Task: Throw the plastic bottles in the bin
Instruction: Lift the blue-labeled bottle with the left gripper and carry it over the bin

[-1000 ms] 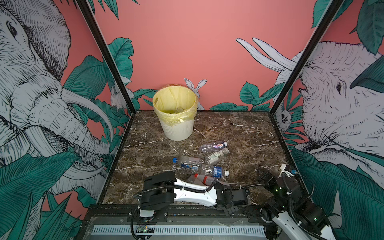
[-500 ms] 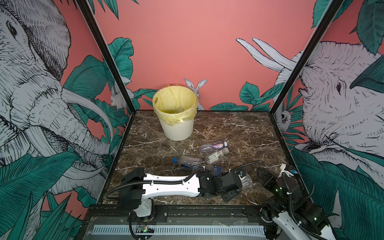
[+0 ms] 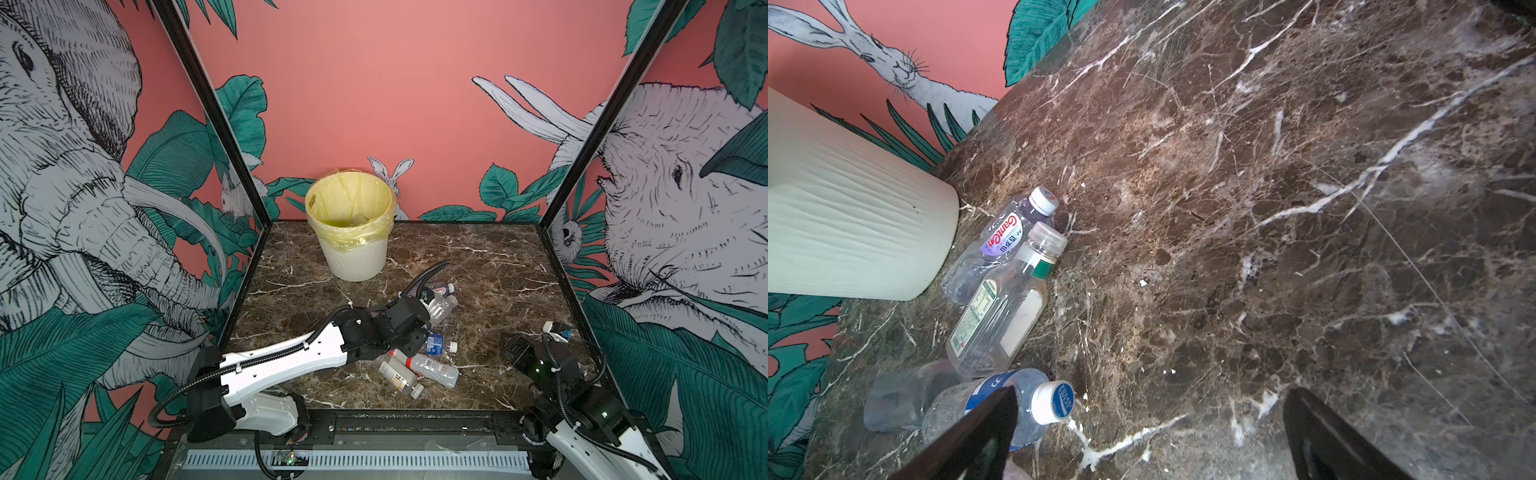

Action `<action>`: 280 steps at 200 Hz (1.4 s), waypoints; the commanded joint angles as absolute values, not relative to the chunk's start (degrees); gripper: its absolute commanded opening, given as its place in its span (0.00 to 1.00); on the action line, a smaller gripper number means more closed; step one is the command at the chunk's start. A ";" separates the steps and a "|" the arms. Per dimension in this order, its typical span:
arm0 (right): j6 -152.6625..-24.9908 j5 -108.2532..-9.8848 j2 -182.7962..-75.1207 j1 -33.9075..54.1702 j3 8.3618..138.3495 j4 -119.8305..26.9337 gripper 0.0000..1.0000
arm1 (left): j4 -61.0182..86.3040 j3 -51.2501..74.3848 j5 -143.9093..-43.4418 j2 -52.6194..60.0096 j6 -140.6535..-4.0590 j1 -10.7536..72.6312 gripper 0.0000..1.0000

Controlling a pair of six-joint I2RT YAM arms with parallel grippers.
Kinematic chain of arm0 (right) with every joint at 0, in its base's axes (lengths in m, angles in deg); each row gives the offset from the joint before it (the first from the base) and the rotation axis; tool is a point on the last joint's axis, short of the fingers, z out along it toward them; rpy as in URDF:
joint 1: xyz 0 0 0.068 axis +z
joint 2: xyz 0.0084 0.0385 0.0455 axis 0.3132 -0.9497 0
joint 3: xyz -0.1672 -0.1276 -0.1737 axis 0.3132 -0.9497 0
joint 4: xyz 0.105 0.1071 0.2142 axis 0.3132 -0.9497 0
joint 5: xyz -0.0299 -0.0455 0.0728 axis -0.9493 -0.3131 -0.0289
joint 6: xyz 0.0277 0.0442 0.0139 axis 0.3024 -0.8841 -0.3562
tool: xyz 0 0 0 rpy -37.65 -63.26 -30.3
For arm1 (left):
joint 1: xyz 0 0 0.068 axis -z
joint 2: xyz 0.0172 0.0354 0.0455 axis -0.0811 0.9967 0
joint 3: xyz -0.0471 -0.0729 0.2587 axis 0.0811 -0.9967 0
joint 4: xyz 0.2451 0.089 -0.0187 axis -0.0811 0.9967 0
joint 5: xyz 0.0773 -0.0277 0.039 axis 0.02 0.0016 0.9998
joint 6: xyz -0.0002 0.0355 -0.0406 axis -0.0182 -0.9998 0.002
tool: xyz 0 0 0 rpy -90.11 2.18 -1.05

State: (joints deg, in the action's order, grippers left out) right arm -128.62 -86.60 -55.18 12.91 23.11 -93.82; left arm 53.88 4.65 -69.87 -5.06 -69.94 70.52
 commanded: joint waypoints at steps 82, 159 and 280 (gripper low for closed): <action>-127.50 -83.12 -64.17 12.60 22.89 -81.47 0.99 | 60.46 -2.14 -69.65 -16.53 -67.93 52.83 0.44; -125.27 -76.50 -83.11 12.42 28.61 -74.10 0.99 | 62.57 -5.13 -74.14 -21.62 -65.61 39.01 0.41; -125.03 -69.14 -96.44 12.33 29.78 -66.21 0.99 | 48.53 -14.53 -95.26 -31.82 -52.33 21.21 0.37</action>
State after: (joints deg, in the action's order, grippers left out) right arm -124.91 -70.23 -96.16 12.58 28.94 -68.75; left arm 54.38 -13.32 -92.05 -29.02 -57.81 21.84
